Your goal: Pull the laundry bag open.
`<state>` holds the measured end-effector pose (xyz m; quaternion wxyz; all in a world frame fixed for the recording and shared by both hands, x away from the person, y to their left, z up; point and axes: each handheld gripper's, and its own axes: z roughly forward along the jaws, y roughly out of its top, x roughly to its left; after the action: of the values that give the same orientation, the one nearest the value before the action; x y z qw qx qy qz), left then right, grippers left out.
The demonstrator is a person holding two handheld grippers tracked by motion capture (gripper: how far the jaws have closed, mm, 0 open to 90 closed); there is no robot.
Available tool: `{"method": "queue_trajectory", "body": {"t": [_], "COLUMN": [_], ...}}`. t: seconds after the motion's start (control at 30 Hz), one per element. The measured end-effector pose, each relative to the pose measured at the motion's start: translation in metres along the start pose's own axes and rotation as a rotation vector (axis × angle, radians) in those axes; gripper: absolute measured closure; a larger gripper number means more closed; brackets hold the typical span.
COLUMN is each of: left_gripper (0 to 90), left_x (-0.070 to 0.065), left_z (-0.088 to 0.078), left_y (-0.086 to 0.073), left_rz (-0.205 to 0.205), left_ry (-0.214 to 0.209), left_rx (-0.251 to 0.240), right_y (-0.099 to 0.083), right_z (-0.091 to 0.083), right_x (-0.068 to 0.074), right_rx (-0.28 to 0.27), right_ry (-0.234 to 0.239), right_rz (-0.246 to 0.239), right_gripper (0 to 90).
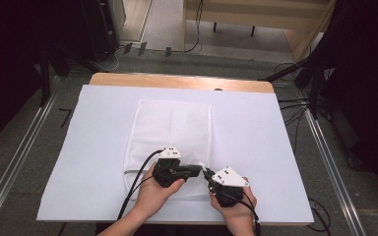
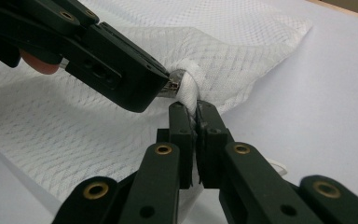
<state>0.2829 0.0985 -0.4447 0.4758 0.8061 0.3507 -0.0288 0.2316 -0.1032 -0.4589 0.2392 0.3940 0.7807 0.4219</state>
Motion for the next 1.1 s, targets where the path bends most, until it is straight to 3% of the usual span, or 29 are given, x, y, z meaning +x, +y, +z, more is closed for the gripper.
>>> {"method": "queue_trajectory", "body": {"t": [0.07, 0.1, 0.17, 0.27, 0.37, 0.43, 0.5, 0.73, 0.9, 1.0, 1.1], "left_gripper": [87.8, 87.8, 87.8, 87.8, 87.8, 87.7, 87.7, 87.7, 87.6, 87.6, 87.7], "left_x": [0.002, 0.006, 0.018, 0.021, 0.020, 0.022, 0.024, 0.039, 0.042, 0.042, 0.050], "left_z": [-0.002, -0.004, -0.009, -0.016, -0.019, -0.021, -0.024, -0.036, -0.041, -0.044, -0.051], "left_y": [-0.001, -0.002, -0.005, -0.008, -0.010, -0.012, -0.014, -0.024, -0.026, -0.027, -0.031], "left_rz": [0.020, 0.008, -0.061, -0.044, -0.017, -0.016, -0.010, -0.034, -0.038, -0.032, -0.068], "left_ry": [0.071, 0.074, 0.038, 0.045, 0.075, 0.073, 0.111, 0.139, 0.145, 0.175, 0.198], "left_rx": [0.006, 0.003, -0.004, -0.010, -0.004, 0.001, 0.008, 0.017, 0.018, 0.022, 0.018], "right_y": [0.000, 0.001, 0.001, 0.002, 0.003, 0.004, 0.005, 0.005, 0.006, 0.006, 0.006], "right_z": [-0.001, -0.002, -0.008, -0.013, -0.013, -0.012, -0.012, -0.013, -0.014, -0.014, -0.017], "right_x": [0.000, -0.002, -0.009, -0.013, -0.008, -0.004, -0.001, -0.006, -0.005, -0.006, -0.010], "right_rx": [-0.002, -0.009, -0.020, -0.034, -0.035, -0.033, -0.030, -0.031, -0.029, -0.032, -0.035], "right_ry": [-0.010, -0.028, -0.021, -0.021, -0.015, -0.013, -0.018, -0.024, -0.027, -0.031, -0.047], "right_rz": [-0.003, 0.001, 0.035, 0.028, 0.015, 0.004, -0.005, 0.011, 0.005, 0.005, 0.023], "right_gripper": [88.0, 88.0, 88.0, 88.0, 88.0, 87.9, 87.9, 88.0, 87.9, 88.0, 88.0]}}
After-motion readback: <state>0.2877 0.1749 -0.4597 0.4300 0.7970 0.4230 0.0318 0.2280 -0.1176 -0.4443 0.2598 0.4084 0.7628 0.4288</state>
